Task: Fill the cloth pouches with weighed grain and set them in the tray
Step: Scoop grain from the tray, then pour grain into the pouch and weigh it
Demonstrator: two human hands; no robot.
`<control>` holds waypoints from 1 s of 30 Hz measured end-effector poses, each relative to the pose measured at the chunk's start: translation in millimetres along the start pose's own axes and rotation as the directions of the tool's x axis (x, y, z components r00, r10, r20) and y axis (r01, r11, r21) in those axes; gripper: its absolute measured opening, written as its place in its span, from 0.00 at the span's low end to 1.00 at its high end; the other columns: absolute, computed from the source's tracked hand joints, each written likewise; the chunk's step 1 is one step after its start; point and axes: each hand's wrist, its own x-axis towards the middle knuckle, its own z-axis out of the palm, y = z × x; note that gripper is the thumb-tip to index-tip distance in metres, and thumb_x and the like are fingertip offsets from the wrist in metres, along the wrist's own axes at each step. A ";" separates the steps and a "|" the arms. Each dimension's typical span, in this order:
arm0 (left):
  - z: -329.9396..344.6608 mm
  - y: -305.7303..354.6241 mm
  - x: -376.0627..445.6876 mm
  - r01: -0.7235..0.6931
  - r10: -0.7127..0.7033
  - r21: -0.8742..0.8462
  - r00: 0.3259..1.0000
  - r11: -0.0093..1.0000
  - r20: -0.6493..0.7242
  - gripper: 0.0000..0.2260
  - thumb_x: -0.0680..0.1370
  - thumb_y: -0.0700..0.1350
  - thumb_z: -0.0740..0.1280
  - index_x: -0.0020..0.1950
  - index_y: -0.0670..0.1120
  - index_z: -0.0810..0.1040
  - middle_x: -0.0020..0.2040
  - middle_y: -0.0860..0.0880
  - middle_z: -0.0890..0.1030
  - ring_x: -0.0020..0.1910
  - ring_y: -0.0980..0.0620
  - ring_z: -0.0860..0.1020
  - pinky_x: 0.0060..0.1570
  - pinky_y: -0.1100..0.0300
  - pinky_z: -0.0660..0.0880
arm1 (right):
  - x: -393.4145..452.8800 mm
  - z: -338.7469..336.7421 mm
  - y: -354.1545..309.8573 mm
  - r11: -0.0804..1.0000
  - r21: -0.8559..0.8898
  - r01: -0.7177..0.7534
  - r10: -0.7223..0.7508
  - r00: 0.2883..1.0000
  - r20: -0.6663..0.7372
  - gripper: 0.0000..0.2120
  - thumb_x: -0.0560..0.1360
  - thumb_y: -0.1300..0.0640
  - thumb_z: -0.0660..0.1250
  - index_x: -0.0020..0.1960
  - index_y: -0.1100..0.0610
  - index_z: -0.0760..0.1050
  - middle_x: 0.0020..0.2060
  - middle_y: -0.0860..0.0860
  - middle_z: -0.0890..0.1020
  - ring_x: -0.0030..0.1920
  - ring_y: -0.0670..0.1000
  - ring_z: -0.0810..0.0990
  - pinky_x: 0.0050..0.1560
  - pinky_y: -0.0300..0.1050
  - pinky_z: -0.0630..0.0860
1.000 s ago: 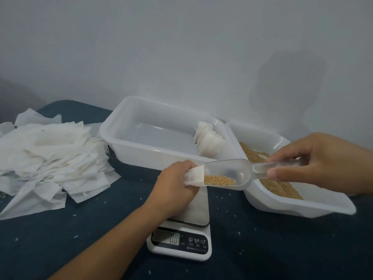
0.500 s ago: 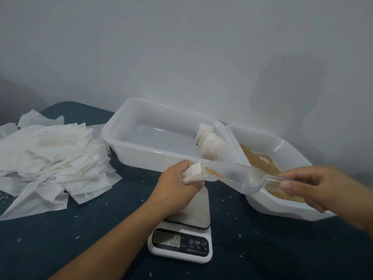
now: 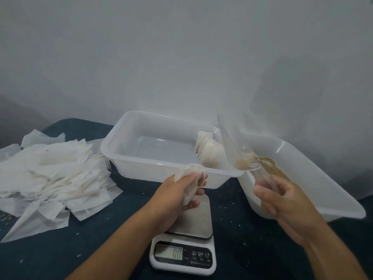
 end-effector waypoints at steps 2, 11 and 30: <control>1.5 3.8 -2.0 0.019 -0.017 -0.044 0.998 0.999 0.058 0.11 0.82 0.50 0.68 0.57 0.47 0.86 0.56 0.46 0.85 0.55 0.49 0.83 0.46 0.56 0.81 | 10.6 16.4 1.3 0.998 0.048 0.029 -0.031 0.999 0.040 0.17 0.60 0.45 0.85 0.37 0.51 0.80 0.27 0.48 0.70 0.27 0.46 0.66 0.27 0.37 0.66; -14.6 -2.6 3.0 -0.060 0.041 0.107 0.985 0.992 0.167 0.21 0.80 0.58 0.66 0.66 0.47 0.82 0.61 0.44 0.85 0.59 0.46 0.84 0.61 0.49 0.78 | 51.9 77.8 5.4 0.983 -0.071 0.171 -0.162 0.979 0.123 0.10 0.74 0.56 0.79 0.45 0.58 0.78 0.32 0.45 0.81 0.28 0.41 0.74 0.28 0.35 0.71; -22.1 -5.5 8.4 -0.415 0.369 0.521 0.908 0.745 0.197 0.12 0.83 0.47 0.67 0.42 0.52 0.86 0.35 0.55 0.81 0.34 0.59 0.76 0.37 0.68 0.71 | 40.8 75.4 32.2 0.952 -0.016 0.307 -0.305 0.938 -0.166 0.11 0.74 0.52 0.78 0.42 0.53 0.76 0.28 0.42 0.77 0.26 0.40 0.74 0.28 0.32 0.71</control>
